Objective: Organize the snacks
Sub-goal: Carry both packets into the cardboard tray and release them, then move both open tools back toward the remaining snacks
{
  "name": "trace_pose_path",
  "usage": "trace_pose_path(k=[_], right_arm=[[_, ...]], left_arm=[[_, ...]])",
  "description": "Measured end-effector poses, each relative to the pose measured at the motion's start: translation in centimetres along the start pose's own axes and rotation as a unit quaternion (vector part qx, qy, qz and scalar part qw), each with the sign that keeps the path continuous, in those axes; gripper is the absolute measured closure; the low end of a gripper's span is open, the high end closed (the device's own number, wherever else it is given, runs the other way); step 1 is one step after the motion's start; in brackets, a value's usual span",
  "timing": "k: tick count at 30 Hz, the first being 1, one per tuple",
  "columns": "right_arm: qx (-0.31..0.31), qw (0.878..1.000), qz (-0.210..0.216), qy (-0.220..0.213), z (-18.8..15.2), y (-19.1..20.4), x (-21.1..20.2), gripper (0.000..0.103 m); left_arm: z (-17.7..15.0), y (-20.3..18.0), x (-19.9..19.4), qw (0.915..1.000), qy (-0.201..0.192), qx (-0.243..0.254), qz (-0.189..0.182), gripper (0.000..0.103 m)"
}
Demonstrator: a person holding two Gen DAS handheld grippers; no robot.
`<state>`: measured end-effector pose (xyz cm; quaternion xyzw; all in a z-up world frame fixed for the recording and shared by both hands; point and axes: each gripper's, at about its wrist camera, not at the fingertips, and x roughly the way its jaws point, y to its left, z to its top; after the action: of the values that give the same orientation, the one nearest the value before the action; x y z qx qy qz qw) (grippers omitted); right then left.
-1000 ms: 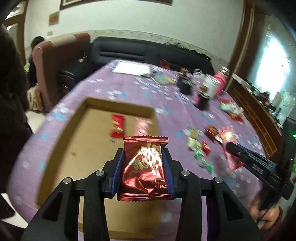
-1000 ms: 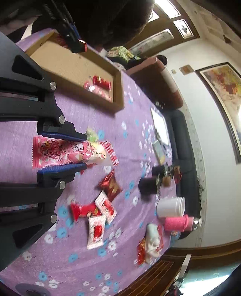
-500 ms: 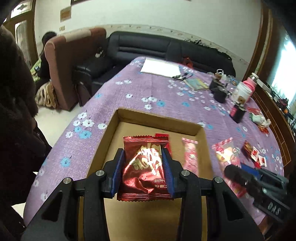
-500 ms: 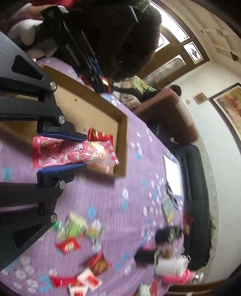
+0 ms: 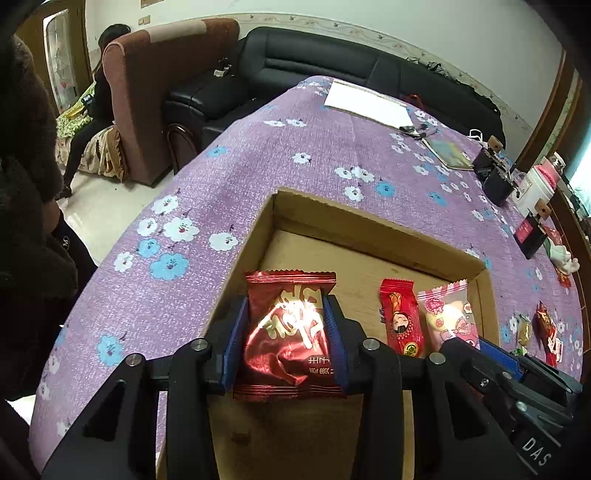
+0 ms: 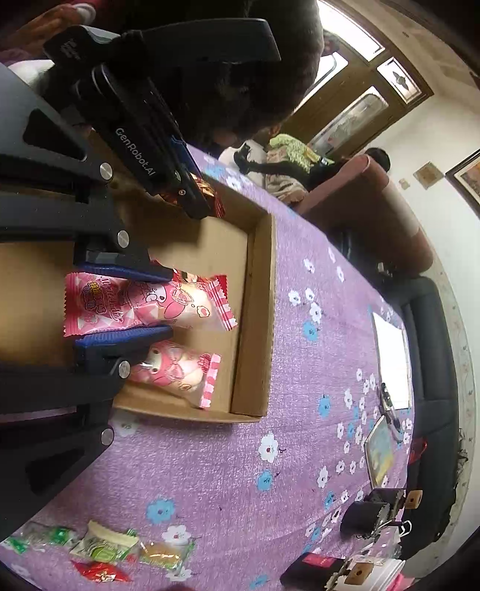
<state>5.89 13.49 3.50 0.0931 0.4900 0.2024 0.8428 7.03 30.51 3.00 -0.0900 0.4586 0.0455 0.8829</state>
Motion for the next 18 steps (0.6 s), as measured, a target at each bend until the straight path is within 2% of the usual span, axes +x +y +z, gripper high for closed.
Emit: trace_pose_path(k=[7,9,13,15,18], right_arm=[[-0.007,1.0,-0.012,-0.004,-0.1,0.2,0.3,0.075],[-0.012,1.0,-0.013,-0.009,-0.1,0.4,-0.1,0.071],[-0.03,0.999,-0.016,-0.03,-0.4,0.7,-2.2,0.07],[-0.037,0.998,-0.019,-0.044,-0.9,0.6,-3.5,0.063],[-0.042,0.997,-0.015,-0.057,-1.9,0.1,-5.3,0.061]], left_arm=[[0.1,-0.4,0.0,0.9999,-0.004,0.006,0.012,0.061],[0.0,-0.2,-0.4,0.9999,-0.007,-0.003,0.011,0.061],[-0.3,0.3,-2.2,0.9996,-0.019,-0.018,0.006,0.061],[-0.8,0.4,-3.7,0.9994,-0.028,-0.021,0.004,0.061],[-1.9,0.0,-5.9,0.9991,-0.038,-0.017,0.001,0.061]])
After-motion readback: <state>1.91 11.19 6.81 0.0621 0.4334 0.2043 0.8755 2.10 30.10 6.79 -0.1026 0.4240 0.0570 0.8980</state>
